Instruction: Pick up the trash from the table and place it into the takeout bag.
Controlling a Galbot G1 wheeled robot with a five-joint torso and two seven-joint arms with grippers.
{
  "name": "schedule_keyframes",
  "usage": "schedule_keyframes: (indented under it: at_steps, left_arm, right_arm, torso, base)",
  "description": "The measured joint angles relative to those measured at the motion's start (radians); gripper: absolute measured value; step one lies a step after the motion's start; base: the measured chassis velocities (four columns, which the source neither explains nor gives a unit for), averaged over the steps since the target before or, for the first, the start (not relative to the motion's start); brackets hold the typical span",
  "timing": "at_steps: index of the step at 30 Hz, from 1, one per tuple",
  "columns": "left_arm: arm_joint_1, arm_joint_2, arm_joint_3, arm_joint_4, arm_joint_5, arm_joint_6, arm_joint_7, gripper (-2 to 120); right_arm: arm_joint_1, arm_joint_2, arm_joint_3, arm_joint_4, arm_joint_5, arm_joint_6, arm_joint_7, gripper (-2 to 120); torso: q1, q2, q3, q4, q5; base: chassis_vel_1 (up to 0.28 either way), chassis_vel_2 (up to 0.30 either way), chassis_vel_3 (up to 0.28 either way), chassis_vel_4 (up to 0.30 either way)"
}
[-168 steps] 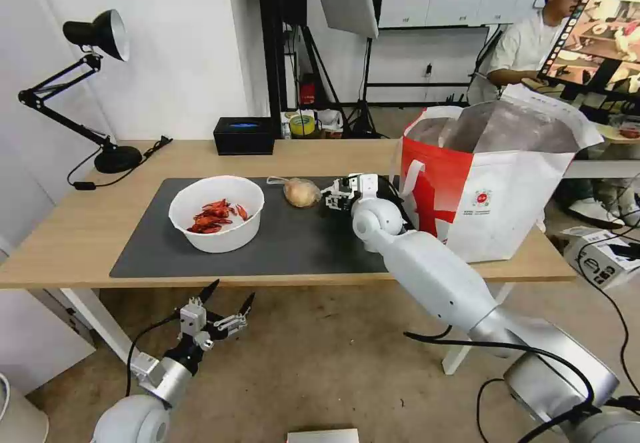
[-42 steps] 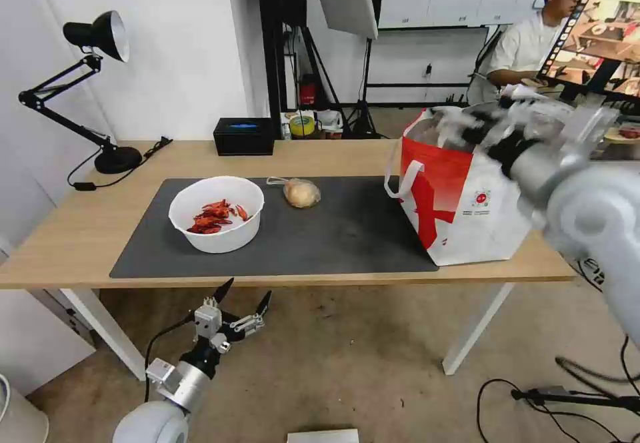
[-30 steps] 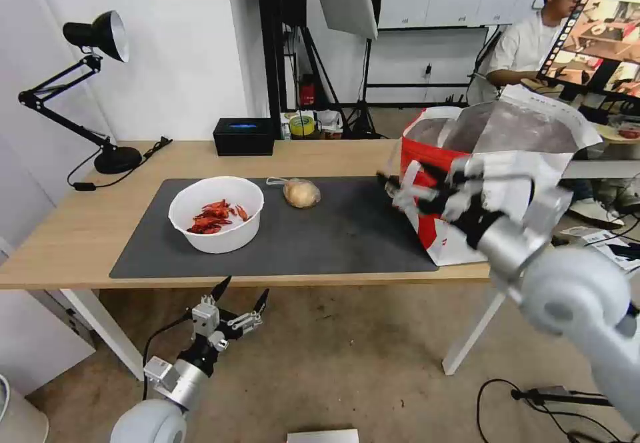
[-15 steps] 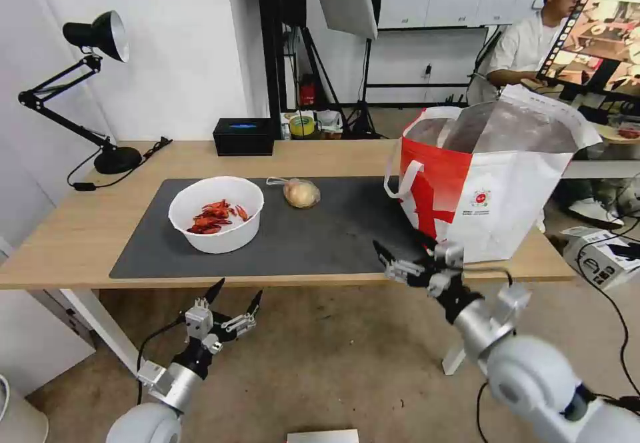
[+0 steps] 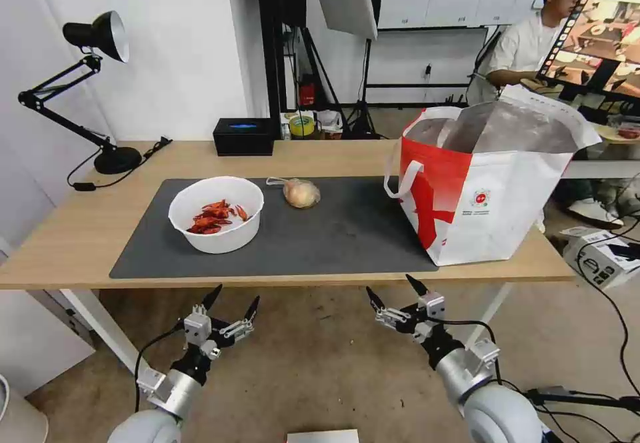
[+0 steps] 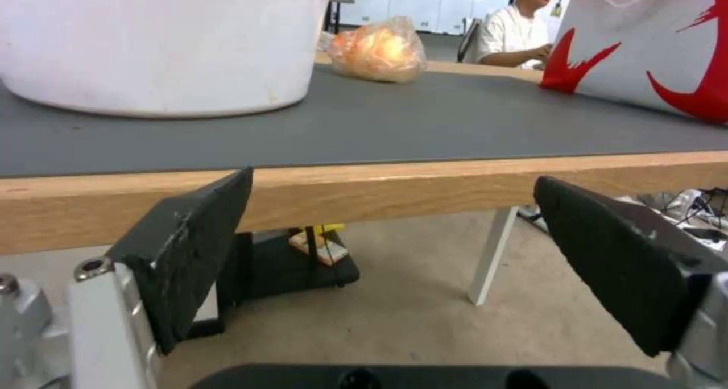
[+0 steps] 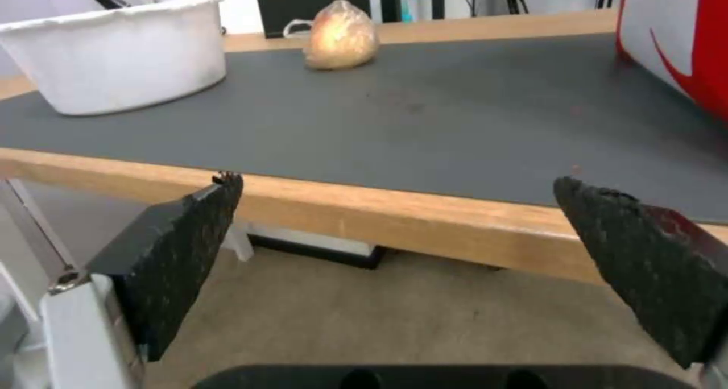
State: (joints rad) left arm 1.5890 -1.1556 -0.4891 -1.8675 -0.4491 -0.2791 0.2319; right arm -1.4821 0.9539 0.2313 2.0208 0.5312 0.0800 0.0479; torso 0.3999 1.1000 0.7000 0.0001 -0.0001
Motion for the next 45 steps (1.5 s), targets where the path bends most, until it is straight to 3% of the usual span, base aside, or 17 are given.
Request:
schedule_keyframes:
  at_steps: [15, 25, 28, 32, 39, 45]
  left_arm:
    - [0.011, -0.008, -0.009, -0.012, 0.011, -0.007, 0.000, 100]
    - [-0.004, -0.023, 0.014, -0.011, 0.026, -0.007, -0.002, 100]
    - [-0.005, -0.023, 0.008, -0.007, 0.026, -0.006, -0.005, 100]
    - [-0.005, -0.021, 0.004, -0.004, 0.023, -0.005, -0.006, 100]
    - [-0.010, -0.017, 0.004, 0.001, 0.020, -0.003, -0.008, 100]
    - [-0.015, -0.013, 0.009, 0.007, -0.001, -0.003, -0.009, 100]
  right_arm:
    - [0.045, 0.023, -0.023, -0.005, 0.016, -0.013, 0.004, 100]
    - [0.221, 0.019, -0.105, -0.002, 0.082, -0.075, 0.025, 100]
    - [0.378, -0.010, -0.176, -0.036, 0.128, -0.108, 0.049, 100]
    - [0.473, -0.015, -0.225, -0.067, 0.153, -0.125, 0.061, 100]
    - [0.761, 0.042, -0.387, -0.255, 0.239, -0.178, 0.085, 100]
    - [1.002, 0.157, -0.493, -0.506, 0.265, -0.189, 0.086, 100]
  torso:
    - [0.000, 0.000, 0.000, -0.0001, 0.0002]
    - [0.000, 0.000, 0.000, -0.0001, 0.0001]
    - [0.000, 0.000, 0.000, -0.0001, 0.0000]
    - [0.000, 0.000, 0.000, -0.0001, 0.0002]
    - [0.000, 0.000, 0.000, -0.0002, 0.0002]
    - [0.000, 0.000, 0.000, 0.0001, -0.0002]
  base:
    - [0.000, 0.000, 0.000, 0.000]
    - [0.000, 0.000, 0.000, 0.000]
    - [0.000, 0.000, 0.000, 0.000]
    - [0.000, 0.000, 0.000, 0.000]
    - [0.000, 0.000, 0.000, 0.000]
    - [0.000, 0.000, 0.000, 0.000]
